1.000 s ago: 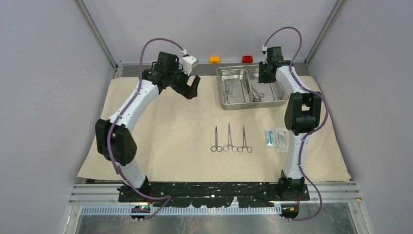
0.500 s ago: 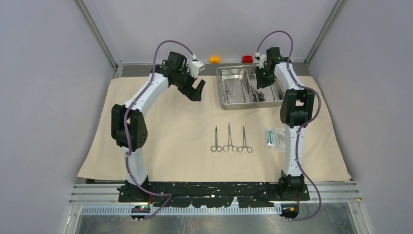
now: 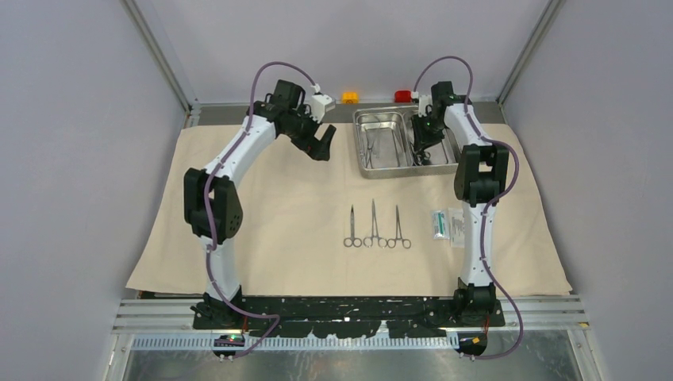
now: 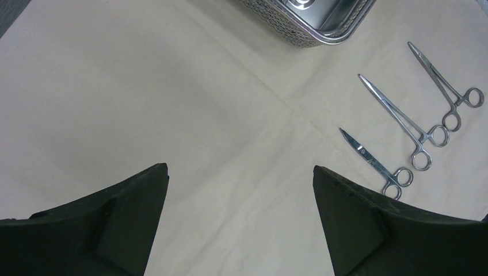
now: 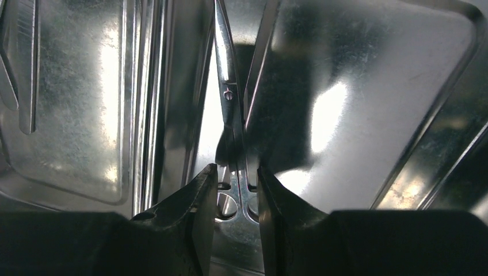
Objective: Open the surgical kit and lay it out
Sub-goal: Pick up the medical item from the container.
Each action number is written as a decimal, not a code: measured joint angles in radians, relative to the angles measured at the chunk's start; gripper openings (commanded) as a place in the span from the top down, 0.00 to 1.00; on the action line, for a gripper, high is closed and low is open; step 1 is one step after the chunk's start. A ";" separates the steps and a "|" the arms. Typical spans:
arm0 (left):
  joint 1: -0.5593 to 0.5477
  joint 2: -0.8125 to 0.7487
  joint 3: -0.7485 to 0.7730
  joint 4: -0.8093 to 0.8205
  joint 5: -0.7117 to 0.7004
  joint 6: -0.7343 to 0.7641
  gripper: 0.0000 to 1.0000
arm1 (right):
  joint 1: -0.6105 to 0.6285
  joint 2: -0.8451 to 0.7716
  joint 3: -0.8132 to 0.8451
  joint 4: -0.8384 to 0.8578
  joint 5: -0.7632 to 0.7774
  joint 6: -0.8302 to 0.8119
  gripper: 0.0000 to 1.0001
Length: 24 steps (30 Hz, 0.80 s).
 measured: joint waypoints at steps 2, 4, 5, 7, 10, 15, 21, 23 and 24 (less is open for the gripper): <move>0.000 0.004 0.003 -0.001 0.000 0.000 0.00 | 0.000 0.003 0.001 0.002 -0.007 -0.002 0.63; 0.000 0.010 0.008 -0.002 0.001 0.000 0.00 | 0.003 0.003 0.001 0.003 -0.009 -0.004 0.63; 0.000 0.014 0.009 -0.002 0.001 -0.001 0.00 | 0.004 0.003 0.001 0.005 -0.007 -0.008 0.64; 0.000 0.019 0.013 -0.007 0.001 -0.003 0.00 | 0.008 0.003 -0.002 0.016 0.005 -0.019 0.66; 0.000 0.030 0.030 -0.019 0.001 -0.006 0.00 | 0.021 0.003 -0.012 0.047 0.046 -0.036 0.69; 0.000 0.034 0.041 -0.032 0.001 -0.008 0.00 | 0.036 0.003 -0.025 0.107 0.122 -0.064 0.75; 0.000 0.034 0.042 -0.038 0.001 -0.009 0.00 | 0.041 0.003 -0.030 0.137 0.165 -0.072 0.84; 0.000 0.034 0.042 -0.039 0.001 -0.009 0.00 | 0.040 0.003 -0.031 0.142 0.184 -0.073 0.87; 0.000 0.034 0.042 -0.039 0.001 -0.009 0.00 | 0.040 0.003 -0.031 0.144 0.192 -0.072 0.88</move>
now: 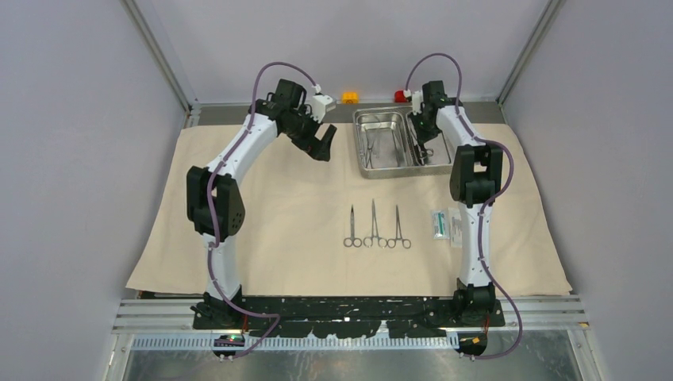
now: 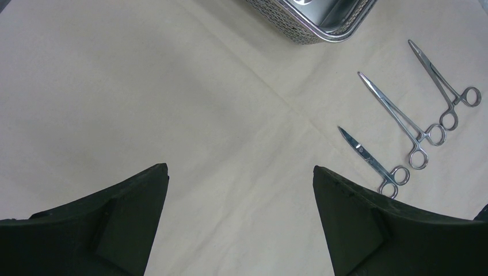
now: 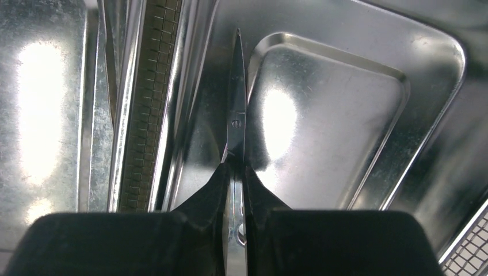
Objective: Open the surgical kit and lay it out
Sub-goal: Pick up the medical item from the container.
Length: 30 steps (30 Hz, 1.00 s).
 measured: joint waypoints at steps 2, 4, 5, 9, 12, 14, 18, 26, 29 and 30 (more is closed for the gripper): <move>0.000 0.000 0.000 0.000 0.000 0.000 0.00 | -0.002 0.000 0.000 0.004 0.003 0.002 0.90; 0.000 0.000 0.000 0.000 0.000 0.000 0.00 | -0.003 0.000 0.000 0.007 0.004 0.004 0.91; 0.000 0.000 0.000 0.000 0.000 0.000 0.00 | -0.003 0.000 0.000 0.008 0.004 0.007 0.92; 0.000 0.000 0.000 0.000 0.000 0.000 0.00 | -0.012 0.000 0.001 0.014 0.008 0.023 0.94; 0.000 0.000 0.000 0.000 0.000 0.001 0.00 | -0.031 0.000 0.005 0.017 0.014 0.036 0.94; 0.000 0.000 -0.001 0.000 0.000 0.001 0.00 | -0.048 0.002 0.009 0.016 0.019 0.046 0.94; 0.000 0.000 -0.004 0.000 0.000 0.001 0.00 | -0.068 0.017 0.037 0.011 0.028 0.059 0.94; 0.000 0.000 -0.016 0.000 0.002 0.001 0.00 | -0.072 0.072 0.129 0.003 0.038 0.077 0.90; 0.000 0.000 -0.021 0.000 0.001 0.002 0.00 | -0.072 0.089 0.158 -0.002 0.039 0.082 0.90; 0.000 0.000 -0.021 0.000 0.001 0.002 0.00 | -0.072 0.092 0.166 -0.008 0.039 0.084 0.89</move>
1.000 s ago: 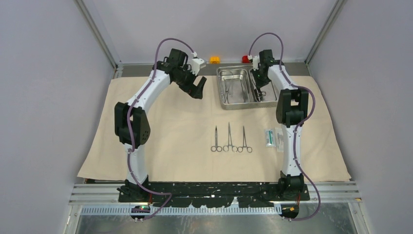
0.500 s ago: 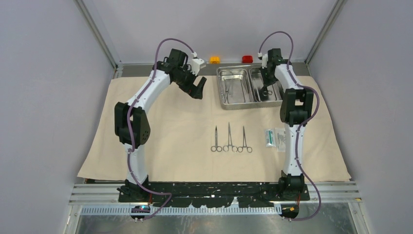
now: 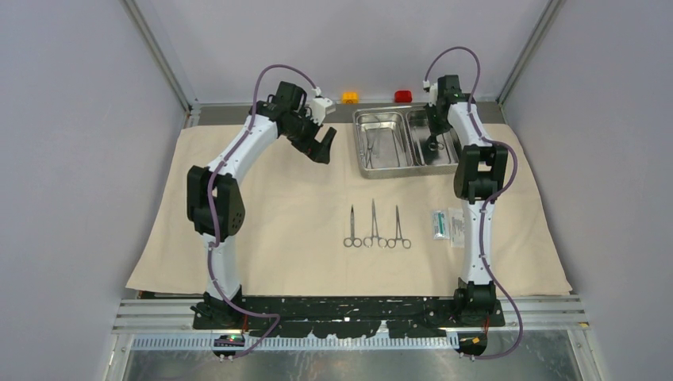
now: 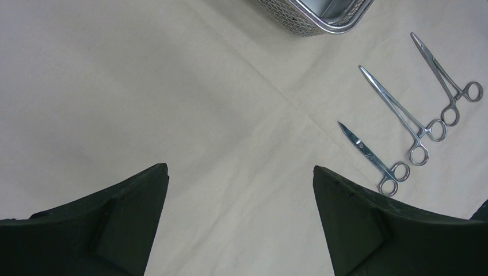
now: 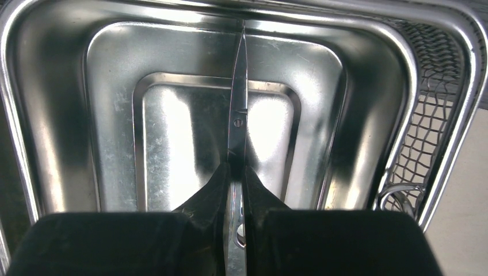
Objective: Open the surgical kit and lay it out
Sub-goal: Pick up the medical item from the container.
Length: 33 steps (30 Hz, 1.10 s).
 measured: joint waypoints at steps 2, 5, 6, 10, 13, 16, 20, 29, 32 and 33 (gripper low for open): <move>0.000 0.000 -0.001 0.000 0.000 0.000 0.00 | 0.000 0.006 0.015 -0.011 0.002 0.002 0.87; 0.000 0.000 -0.001 0.000 0.000 0.000 0.00 | 0.000 0.013 0.029 -0.023 0.002 0.013 0.81; 0.000 0.000 -0.001 0.000 0.000 0.000 0.00 | 0.000 0.014 0.031 -0.024 0.001 0.017 0.78; 0.000 0.000 -0.001 0.000 0.000 0.000 0.00 | 0.000 0.015 0.034 -0.021 -0.011 0.034 0.64; 0.000 0.000 -0.001 0.000 0.000 0.000 0.00 | 0.000 0.015 0.034 -0.011 -0.020 0.051 0.58; 0.000 -0.002 -0.001 0.000 0.000 0.000 0.00 | 0.000 0.015 0.035 0.003 -0.025 0.066 0.56; 0.000 -0.003 -0.001 0.000 0.000 0.000 0.00 | 0.000 0.022 0.060 0.009 -0.025 0.080 0.56; 0.000 -0.003 0.000 0.000 0.000 0.000 0.00 | 0.000 0.105 0.175 0.050 -0.023 0.100 0.56; 0.000 -0.003 0.005 -0.003 0.000 0.000 0.00 | 0.000 0.124 0.187 0.072 -0.022 0.106 0.56; 0.000 -0.003 0.008 -0.004 0.000 0.000 0.00 | 0.000 0.128 0.193 0.077 -0.021 0.106 0.56</move>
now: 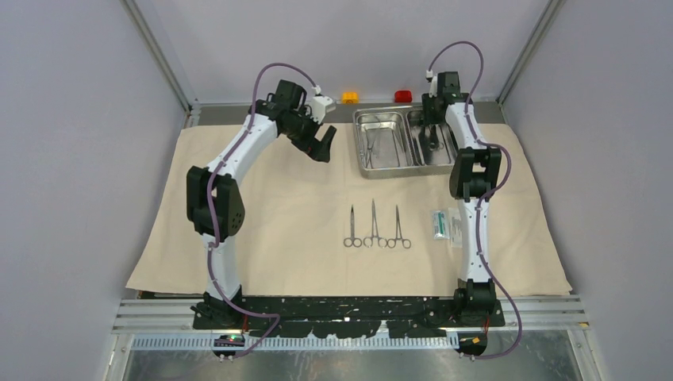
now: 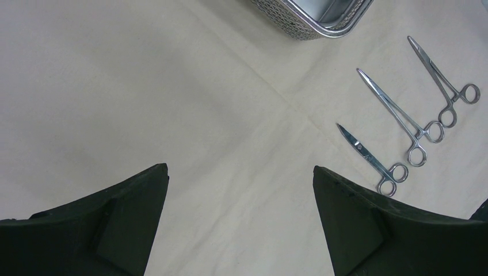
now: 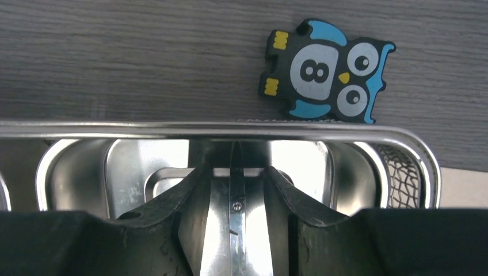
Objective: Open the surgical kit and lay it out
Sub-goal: Pick up the medical item from the container.
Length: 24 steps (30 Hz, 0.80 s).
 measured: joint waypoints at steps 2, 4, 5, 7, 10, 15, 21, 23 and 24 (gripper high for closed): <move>0.000 0.002 0.012 -0.003 0.000 0.000 0.00 | 0.000 0.015 0.020 0.007 0.000 0.000 0.56; 0.000 0.005 0.025 -0.003 0.000 0.000 0.00 | 0.000 0.034 0.039 0.020 0.007 0.002 0.56; 0.000 0.007 0.032 -0.003 0.000 0.000 0.00 | 0.000 0.040 0.047 0.030 0.013 0.001 0.56; 0.000 0.014 0.045 -0.004 0.001 0.000 0.00 | 0.000 0.045 0.052 0.037 0.018 0.001 0.57; 0.000 0.026 0.054 -0.005 0.001 0.000 0.00 | 0.000 0.052 0.060 0.047 0.024 0.001 0.59; 0.000 0.045 0.062 -0.011 0.001 0.000 0.00 | 0.000 0.053 0.060 0.051 0.027 0.000 0.67; 0.000 0.051 0.062 -0.013 0.002 0.000 0.00 | 0.000 0.053 0.060 0.050 0.027 0.000 0.77; 0.000 0.051 0.062 -0.014 0.005 0.000 0.00 | 0.002 0.053 0.060 0.050 0.027 0.000 0.79; 0.000 0.051 0.062 -0.015 0.006 0.000 0.00 | 0.002 0.053 0.060 0.050 0.028 0.000 0.81</move>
